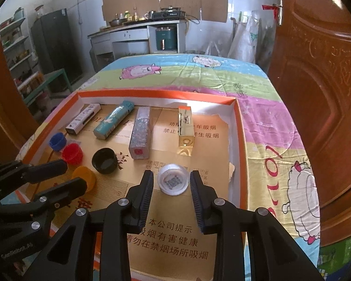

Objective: Organize rigid objects
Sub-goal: 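Open the left tool releasing the yellow cap while the right tool releases the white cap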

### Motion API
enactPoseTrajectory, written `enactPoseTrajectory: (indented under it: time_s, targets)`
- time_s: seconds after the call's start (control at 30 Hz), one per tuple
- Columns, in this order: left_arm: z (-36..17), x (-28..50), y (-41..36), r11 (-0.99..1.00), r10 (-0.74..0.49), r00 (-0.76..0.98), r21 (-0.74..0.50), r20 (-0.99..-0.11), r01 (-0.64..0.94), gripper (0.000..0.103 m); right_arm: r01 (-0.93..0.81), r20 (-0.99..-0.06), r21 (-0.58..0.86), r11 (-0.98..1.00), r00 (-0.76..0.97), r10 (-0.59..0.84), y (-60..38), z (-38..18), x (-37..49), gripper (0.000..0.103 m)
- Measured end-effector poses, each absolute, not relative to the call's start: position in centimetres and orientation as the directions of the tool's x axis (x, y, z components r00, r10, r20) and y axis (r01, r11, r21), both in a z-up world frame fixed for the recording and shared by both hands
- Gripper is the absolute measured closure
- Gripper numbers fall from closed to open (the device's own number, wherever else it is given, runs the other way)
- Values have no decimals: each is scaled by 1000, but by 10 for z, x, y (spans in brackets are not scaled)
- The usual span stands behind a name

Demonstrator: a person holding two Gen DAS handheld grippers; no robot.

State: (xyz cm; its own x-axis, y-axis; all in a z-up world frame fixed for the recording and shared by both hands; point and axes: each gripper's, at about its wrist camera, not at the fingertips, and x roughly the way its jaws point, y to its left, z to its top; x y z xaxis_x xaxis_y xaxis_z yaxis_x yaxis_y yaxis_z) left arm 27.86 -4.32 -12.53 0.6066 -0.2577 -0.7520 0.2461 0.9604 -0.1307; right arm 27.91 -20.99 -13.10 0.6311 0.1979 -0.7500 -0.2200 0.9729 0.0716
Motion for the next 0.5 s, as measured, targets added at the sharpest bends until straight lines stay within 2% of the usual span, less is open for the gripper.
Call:
enactPoseTrajectory:
  time_s: [0.07, 0.1, 0.13, 0.5]
  targets:
    - [-123, 276, -44, 963, -247, 615, -120, -749, 241, 59, -213, -744, 67, 975, 640, 191, -210, -127, 275, 65]
    - [-121, 275, -43, 964, -242, 619, -116, -747, 238, 59, -210, -743, 66, 976, 643, 189, -212, -126, 274, 48]
    - [-119, 272, -43, 966, -238, 625, -112, -744, 233, 59, -206, -738, 66, 976, 649, 187, -212, -124, 272, 39]
    - [-101, 253, -35, 978, -203, 672, -109, -713, 179, 59, -187, -704, 70, 980, 687, 181, -214, -100, 249, 39]
